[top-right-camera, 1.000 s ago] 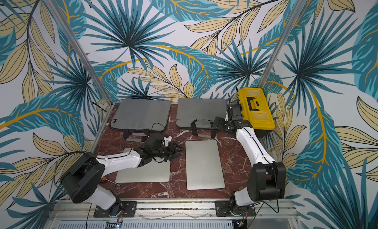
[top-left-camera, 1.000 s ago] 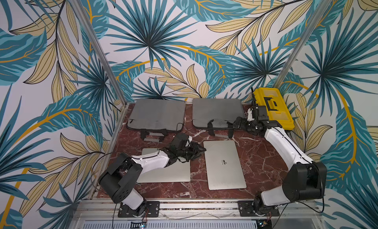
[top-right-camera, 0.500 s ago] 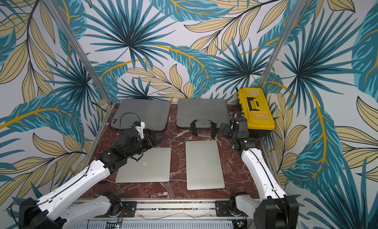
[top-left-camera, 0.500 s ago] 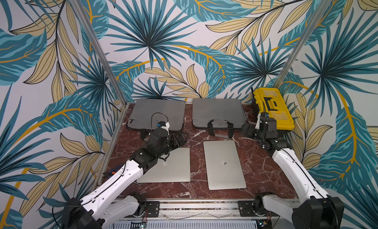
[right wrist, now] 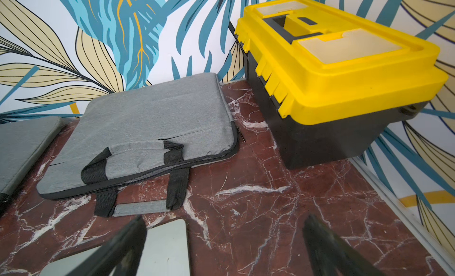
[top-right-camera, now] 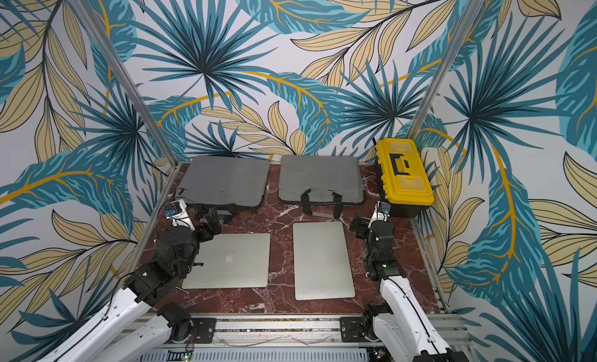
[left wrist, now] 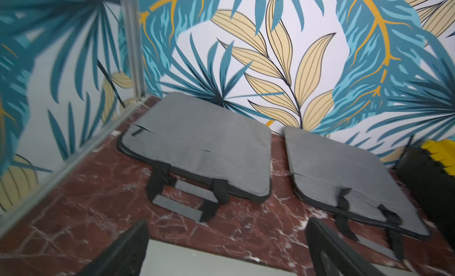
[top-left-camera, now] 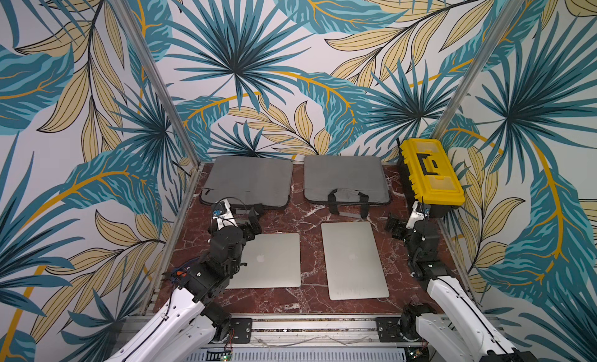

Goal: Open the zippered laptop bag and take out the laptop
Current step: Reset both arms

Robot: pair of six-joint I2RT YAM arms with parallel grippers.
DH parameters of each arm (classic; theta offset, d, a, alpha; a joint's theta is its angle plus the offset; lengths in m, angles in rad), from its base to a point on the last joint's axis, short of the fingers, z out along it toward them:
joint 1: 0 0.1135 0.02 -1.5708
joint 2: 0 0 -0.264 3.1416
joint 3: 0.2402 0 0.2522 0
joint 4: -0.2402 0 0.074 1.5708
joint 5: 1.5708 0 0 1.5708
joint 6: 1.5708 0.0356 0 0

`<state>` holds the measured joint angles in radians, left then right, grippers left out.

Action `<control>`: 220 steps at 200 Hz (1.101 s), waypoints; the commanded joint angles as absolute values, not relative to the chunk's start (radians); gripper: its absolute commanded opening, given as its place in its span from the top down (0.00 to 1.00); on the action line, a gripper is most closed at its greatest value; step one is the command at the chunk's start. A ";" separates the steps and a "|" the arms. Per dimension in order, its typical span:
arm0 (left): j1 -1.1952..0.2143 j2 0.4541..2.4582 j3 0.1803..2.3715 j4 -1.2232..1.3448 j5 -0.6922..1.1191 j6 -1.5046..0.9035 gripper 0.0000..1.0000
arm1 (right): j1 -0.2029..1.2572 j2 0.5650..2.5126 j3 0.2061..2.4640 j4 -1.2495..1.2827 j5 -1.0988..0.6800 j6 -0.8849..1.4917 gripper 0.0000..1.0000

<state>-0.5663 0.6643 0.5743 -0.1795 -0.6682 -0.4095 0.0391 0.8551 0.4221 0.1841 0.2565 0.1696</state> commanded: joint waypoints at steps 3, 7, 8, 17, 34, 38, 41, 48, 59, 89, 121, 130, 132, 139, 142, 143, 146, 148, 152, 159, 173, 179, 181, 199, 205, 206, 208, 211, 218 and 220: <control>-0.553 0.658 0.439 0.133 -0.787 -0.107 0.00 | 0.037 0.899 0.391 0.304 0.287 0.118 0.00; -0.550 0.663 0.422 0.165 -0.787 -0.081 0.00 | 0.037 0.909 0.384 0.326 0.291 0.115 0.00; -0.548 0.664 0.417 0.173 -0.787 -0.076 0.00 | 0.037 0.910 0.382 0.331 0.294 0.113 0.00; -0.529 0.681 0.388 0.227 -0.780 -0.039 0.00 | 0.037 0.933 0.368 0.375 0.307 0.105 0.00; -0.461 0.713 0.348 0.288 -0.725 -0.020 0.00 | 0.037 0.979 0.355 0.443 0.310 0.086 0.00; -0.439 0.721 0.341 0.295 -0.700 -0.026 0.00 | 0.037 0.991 0.354 0.454 0.313 0.079 0.00; -0.423 0.726 0.336 0.298 -0.682 -0.031 0.00 | 0.037 0.998 0.354 0.462 0.314 0.077 0.00; -0.380 0.737 0.327 0.305 -0.645 -0.048 0.00 | 0.037 1.017 0.354 0.479 0.318 0.075 0.01; -0.320 0.756 0.314 0.319 -0.590 -0.062 0.00 | 0.035 1.039 0.352 0.509 0.323 0.068 0.00; -0.197 0.811 0.268 0.411 -0.466 -0.056 0.00 | 0.031 1.098 0.352 0.589 0.324 0.051 0.00; -0.097 0.926 0.249 0.495 -0.368 -0.112 0.00 | 0.017 1.173 0.360 0.655 0.304 0.045 0.00; -0.086 0.960 0.248 0.519 -0.356 -0.108 0.00 | 0.013 1.191 0.363 0.673 0.297 0.044 0.01; -0.084 0.967 0.248 0.524 -0.354 -0.108 0.00 | 0.011 1.195 0.364 0.677 0.295 0.042 0.01; -0.077 0.991 0.251 0.542 -0.344 -0.104 0.00 | 0.007 1.207 0.365 0.689 0.290 0.040 0.00; -0.075 1.000 0.252 0.551 -0.340 -0.102 0.00 | 0.004 1.215 0.367 0.694 0.288 0.041 0.00; -0.074 1.003 0.252 0.553 -0.339 -0.101 0.00 | 0.004 1.215 0.367 0.694 0.288 0.041 0.00; -0.071 1.013 0.253 0.561 -0.336 -0.101 0.00 | 0.002 1.221 0.369 0.697 0.286 0.040 0.00; -0.070 1.020 0.254 0.567 -0.334 -0.100 0.00 | 0.000 1.223 0.370 0.699 0.285 0.041 0.00; -0.066 1.034 0.256 0.578 -0.329 -0.102 0.00 | -0.002 1.232 0.373 0.701 0.279 0.040 0.00; -0.060 1.058 0.258 0.596 -0.319 -0.101 0.00 | -0.007 1.243 0.378 0.704 0.271 0.046 0.01; -0.049 1.109 0.268 0.627 -0.300 -0.103 0.00 | -0.017 1.263 0.389 0.701 0.251 0.052 0.01; -0.044 1.130 0.271 0.642 -0.294 -0.101 0.00 | -0.019 1.270 0.392 0.698 0.248 0.052 0.00; -0.042 1.138 0.273 0.646 -0.291 -0.102 0.00 | -0.020 1.272 0.393 0.699 0.246 0.054 0.00; -0.031 1.193 0.284 0.684 -0.273 -0.099 0.00 | -0.029 1.291 0.390 0.710 0.229 0.059 0.00; -0.028 1.205 0.287 0.694 -0.264 -0.096 0.00 | -0.031 1.298 0.387 0.720 0.221 0.059 0.00; -0.028 1.207 0.288 0.697 -0.262 -0.095 0.00 | -0.032 1.299 0.387 0.721 0.219 0.058 0.00; -0.027 1.212 0.289 0.701 -0.260 -0.094 0.00 | -0.032 1.300 0.387 0.725 0.217 0.058 0.00; -0.024 1.217 0.291 0.710 -0.255 -0.092 0.00 | -0.034 1.305 0.384 0.730 0.212 0.057 0.00; -0.021 1.232 0.293 0.729 -0.245 -0.092 0.00 | -0.035 1.314 0.379 0.747 0.201 0.057 0.00; -0.019 1.236 0.294 0.734 -0.242 -0.091 0.00 | -0.035 1.318 0.377 0.751 0.198 0.057 0.01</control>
